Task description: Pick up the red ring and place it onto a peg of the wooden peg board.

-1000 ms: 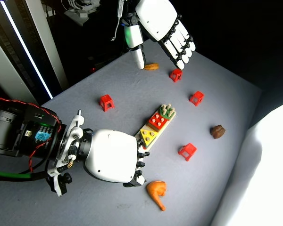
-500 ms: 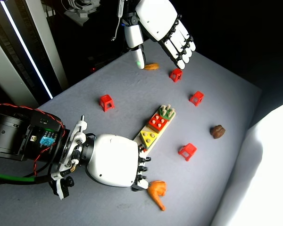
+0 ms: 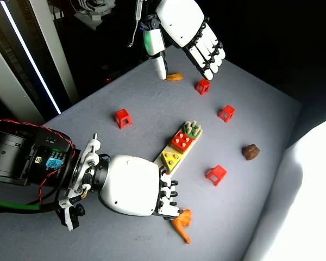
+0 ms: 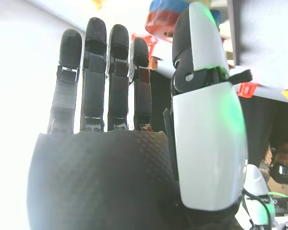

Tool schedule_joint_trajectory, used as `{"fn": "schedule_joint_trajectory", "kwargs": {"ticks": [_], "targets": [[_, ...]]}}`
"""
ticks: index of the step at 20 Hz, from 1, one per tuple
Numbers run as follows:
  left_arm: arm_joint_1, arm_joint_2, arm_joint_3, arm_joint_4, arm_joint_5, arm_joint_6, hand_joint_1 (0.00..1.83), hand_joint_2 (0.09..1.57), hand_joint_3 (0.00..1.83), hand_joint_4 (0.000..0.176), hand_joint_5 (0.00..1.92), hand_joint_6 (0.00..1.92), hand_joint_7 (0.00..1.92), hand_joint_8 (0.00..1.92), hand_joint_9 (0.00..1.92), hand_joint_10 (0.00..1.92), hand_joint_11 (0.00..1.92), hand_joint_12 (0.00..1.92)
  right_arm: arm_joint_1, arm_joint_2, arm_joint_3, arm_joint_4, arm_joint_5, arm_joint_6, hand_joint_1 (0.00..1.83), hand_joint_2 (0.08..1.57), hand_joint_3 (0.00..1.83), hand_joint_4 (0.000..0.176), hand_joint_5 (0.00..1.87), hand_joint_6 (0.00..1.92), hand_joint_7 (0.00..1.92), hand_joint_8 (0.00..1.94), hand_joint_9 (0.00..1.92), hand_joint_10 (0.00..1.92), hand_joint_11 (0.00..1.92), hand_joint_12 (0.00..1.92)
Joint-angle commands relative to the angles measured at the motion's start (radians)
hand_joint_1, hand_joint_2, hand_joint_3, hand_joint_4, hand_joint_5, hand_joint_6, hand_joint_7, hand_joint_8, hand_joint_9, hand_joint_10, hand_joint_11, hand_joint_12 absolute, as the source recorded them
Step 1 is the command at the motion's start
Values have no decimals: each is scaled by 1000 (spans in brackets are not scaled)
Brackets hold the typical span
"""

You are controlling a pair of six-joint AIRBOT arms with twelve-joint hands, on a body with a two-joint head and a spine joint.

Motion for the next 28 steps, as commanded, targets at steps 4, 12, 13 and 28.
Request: {"fn": "schedule_joint_trajectory", "kwargs": {"ticks": [4, 12, 13, 28], "targets": [[-4, -3, -1, 95, 29, 1, 0, 1175, 0, 0, 55, 0, 46, 0, 24, 2, 10, 7, 48, 105, -99, -3, 84, -35, 1119, 1027, 0, 0, 626, 11, 702, 7, 696, 10, 222, 1136], [-8, -2, -1, 95, 34, 4, 0, 1172, 0, 0, 65, 6, 54, 5, 27, 5, 16, 8, 107, 414, -381, -3, 40, -33, 996, 988, 0, 0, 239, 0, 252, 0, 259, 0, 0, 842], [-8, -3, -2, 95, 34, 4, 0, 1176, 1, 0, 63, 5, 53, 4, 26, 4, 13, 7, 107, 438, -396, -3, 32, -32, 969, 986, 0, 0, 192, 1, 195, 2, 208, 2, 0, 712], [-6, -2, -3, 95, 34, 4, 0, 1176, 0, 0, 69, 11, 64, 13, 36, 11, 16, 8, 148, 631, -505, -3, -30, -26, 1026, 990, 0, 0, 0, 0, 0, 0, 0, 0, 0, 0]]}}
